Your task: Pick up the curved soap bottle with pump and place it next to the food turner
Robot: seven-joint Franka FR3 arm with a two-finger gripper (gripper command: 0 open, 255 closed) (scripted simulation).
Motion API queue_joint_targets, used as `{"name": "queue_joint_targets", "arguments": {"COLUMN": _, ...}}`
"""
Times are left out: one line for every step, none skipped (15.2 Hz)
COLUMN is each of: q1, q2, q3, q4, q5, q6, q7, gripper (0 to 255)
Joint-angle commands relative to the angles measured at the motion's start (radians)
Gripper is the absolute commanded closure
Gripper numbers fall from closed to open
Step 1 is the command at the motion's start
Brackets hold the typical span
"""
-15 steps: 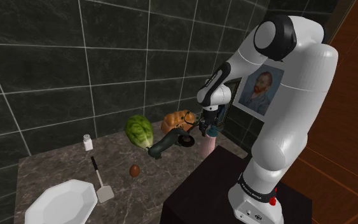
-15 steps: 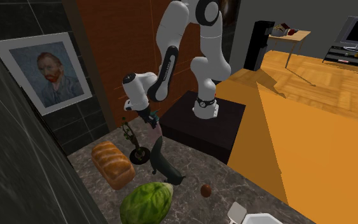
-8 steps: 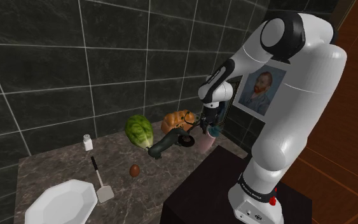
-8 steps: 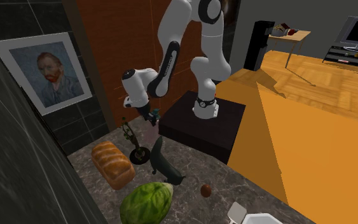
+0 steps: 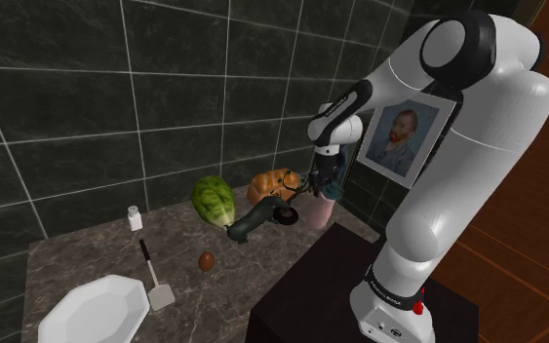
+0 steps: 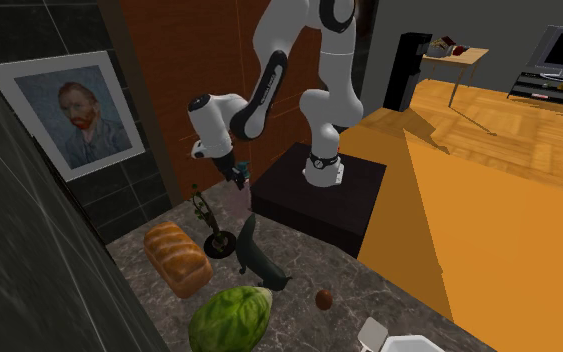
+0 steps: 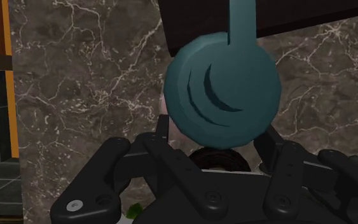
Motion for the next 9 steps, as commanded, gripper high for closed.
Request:
{"name": "queue_joint_targets", "arguments": {"q1": 0.0, "q2": -0.025, "q3": 0.0, "q4": 0.009, "q5": -0.008, "q6": -0.033, "q7": 0.006, "gripper": 255}}
{"name": "queue_joint_targets", "arguments": {"q1": 0.0, "q2": -0.037, "q3": 0.001, "q4": 0.012, "q5": -0.012, "q6": -0.048, "q7": 0.008, "gripper": 255}}
{"name": "queue_joint_targets", "arguments": {"q1": 0.0, "q2": -0.049, "q3": 0.001, "q4": 0.016, "q5": -0.016, "q6": -0.063, "q7": 0.011, "gripper": 255}}
{"name": "queue_joint_targets", "arguments": {"q1": 0.0, "q2": -0.061, "q3": 0.002, "q4": 0.02, "q5": -0.02, "q6": -0.078, "q7": 0.013, "gripper": 255}}
{"name": "queue_joint_targets", "arguments": {"q1": -0.001, "q2": -0.072, "q3": 0.003, "q4": 0.024, "q5": -0.023, "q6": -0.093, "q7": 0.015, "gripper": 255}}
{"name": "queue_joint_targets", "arguments": {"q1": -0.001, "q2": -0.083, "q3": 0.004, "q4": 0.028, "q5": -0.026, "q6": -0.108, "q7": 0.017, "gripper": 255}}
{"name": "queue_joint_targets", "arguments": {"q1": -0.001, "q2": -0.094, "q3": 0.004, "q4": 0.033, "q5": -0.029, "q6": -0.123, "q7": 0.019, "gripper": 255}}
{"name": "queue_joint_targets", "arguments": {"q1": -0.001, "q2": -0.105, "q3": 0.005, "q4": 0.037, "q5": -0.031, "q6": -0.138, "q7": 0.021, "gripper": 255}}
{"name": "queue_joint_targets", "arguments": {"q1": -0.002, "q2": -0.115, "q3": 0.006, "q4": 0.042, "q5": -0.034, "q6": -0.154, "q7": 0.022, "gripper": 255}}
